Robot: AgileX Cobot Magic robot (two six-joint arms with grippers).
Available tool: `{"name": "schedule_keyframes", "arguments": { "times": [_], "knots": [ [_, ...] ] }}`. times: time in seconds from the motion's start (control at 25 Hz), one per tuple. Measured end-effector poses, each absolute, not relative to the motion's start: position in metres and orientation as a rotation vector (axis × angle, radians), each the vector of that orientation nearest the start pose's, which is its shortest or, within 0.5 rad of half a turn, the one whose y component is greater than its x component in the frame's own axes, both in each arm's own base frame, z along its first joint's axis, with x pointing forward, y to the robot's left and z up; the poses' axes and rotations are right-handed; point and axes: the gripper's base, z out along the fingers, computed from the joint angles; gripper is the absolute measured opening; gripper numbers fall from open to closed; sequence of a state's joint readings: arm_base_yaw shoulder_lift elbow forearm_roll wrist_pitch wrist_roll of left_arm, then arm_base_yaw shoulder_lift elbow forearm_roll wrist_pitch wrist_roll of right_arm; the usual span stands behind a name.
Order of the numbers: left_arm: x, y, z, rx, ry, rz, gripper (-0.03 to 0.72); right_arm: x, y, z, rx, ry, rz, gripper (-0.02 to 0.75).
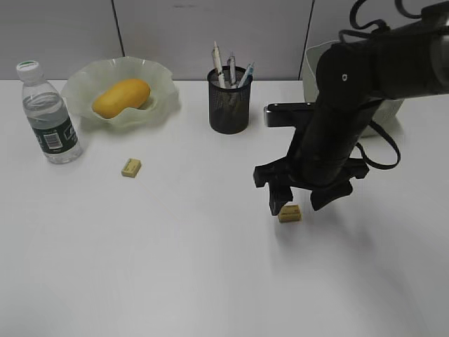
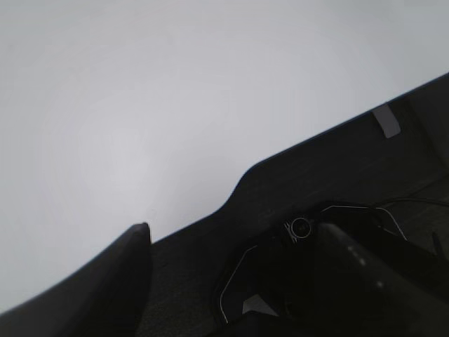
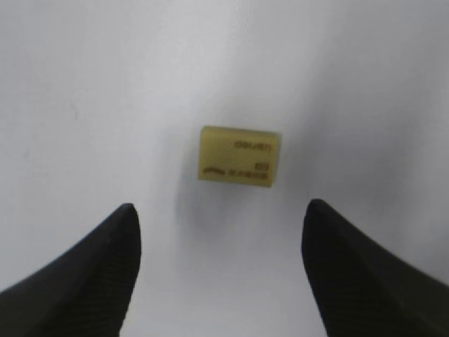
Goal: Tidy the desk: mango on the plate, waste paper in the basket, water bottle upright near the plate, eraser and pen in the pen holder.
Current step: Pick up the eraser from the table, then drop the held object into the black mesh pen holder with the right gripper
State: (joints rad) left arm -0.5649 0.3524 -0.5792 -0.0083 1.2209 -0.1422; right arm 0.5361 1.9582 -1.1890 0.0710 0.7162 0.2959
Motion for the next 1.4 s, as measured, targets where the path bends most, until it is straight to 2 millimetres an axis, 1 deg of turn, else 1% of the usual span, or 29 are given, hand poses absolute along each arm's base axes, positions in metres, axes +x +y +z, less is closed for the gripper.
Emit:
{"name": "schedule_keyframes", "arguments": {
  "times": [0.28, 0.4, 0.56, 0.68, 0.76, 0.88, 0.92, 1.0, 1.12, 1.2, 1.28, 1.4],
  "knots": [
    [0.03, -0.02, 0.283, 0.525, 2.449, -0.311, 0.544, 0.326, 0.196, 0.121, -0.286, 2.999, 0.126, 0.559],
    [0.03, -0.02, 0.283, 0.525, 2.449, -0.311, 0.544, 0.327, 0.196, 0.11, -0.287, 3.022, 0.109, 0.545],
    [0.03, -0.02, 0.283, 0.524, 2.449, -0.312, 0.544, 0.327, 0.196, 0.1, -0.288, 3.043, 0.094, 0.526],
    [0.03, -0.02, 0.283, 0.524, 2.449, -0.312, 0.544, 0.328, 0.197, 0.098, -0.292, 3.044, 0.089, 0.488],
    [0.03, -0.02, 0.283, 0.524, 2.449, -0.312, 0.544, 0.329, 0.197, 0.098, -0.295, 3.042, 0.088, 0.445],
    [0.03, -0.02, 0.283, 0.524, 2.449, -0.312, 0.544, 0.33, 0.197, 0.097, -0.3, 3.04, 0.083, 0.342],
    [0.03, -0.02, 0.283, 0.524, 2.449, -0.312, 0.544, 0.33, 0.197, 0.097, -0.3, 3.04, 0.083, 0.318],
    [0.03, -0.02, 0.283, 0.524, 2.449, -0.312, 0.544, 0.331, 0.198, 0.097, -0.301, 3.038, 0.084, 0.318],
    [0.03, -0.02, 0.283, 0.523, 2.449, -0.312, 0.544, 0.334, 0.2, 0.1, -0.333, 3.05, 0.073, 0.318],
    [0.03, -0.02, 0.283, 0.523, 2.449, -0.312, 0.544, 0.339, 0.203, 0.105, -0.378, 3.057, 0.065, 0.318],
    [0.03, -0.02, 0.283, 0.522, 2.45, -0.313, 0.544, 0.347, 0.208, 0.118, -0.424, 3.035, 0.074, 0.317],
    [0.03, -0.02, 0.283, 0.522, 2.45, -0.313, 0.544, 0.368, 0.22, 0.149, -0.447, 2.946, 0.117, 0.317]
  ]
}}
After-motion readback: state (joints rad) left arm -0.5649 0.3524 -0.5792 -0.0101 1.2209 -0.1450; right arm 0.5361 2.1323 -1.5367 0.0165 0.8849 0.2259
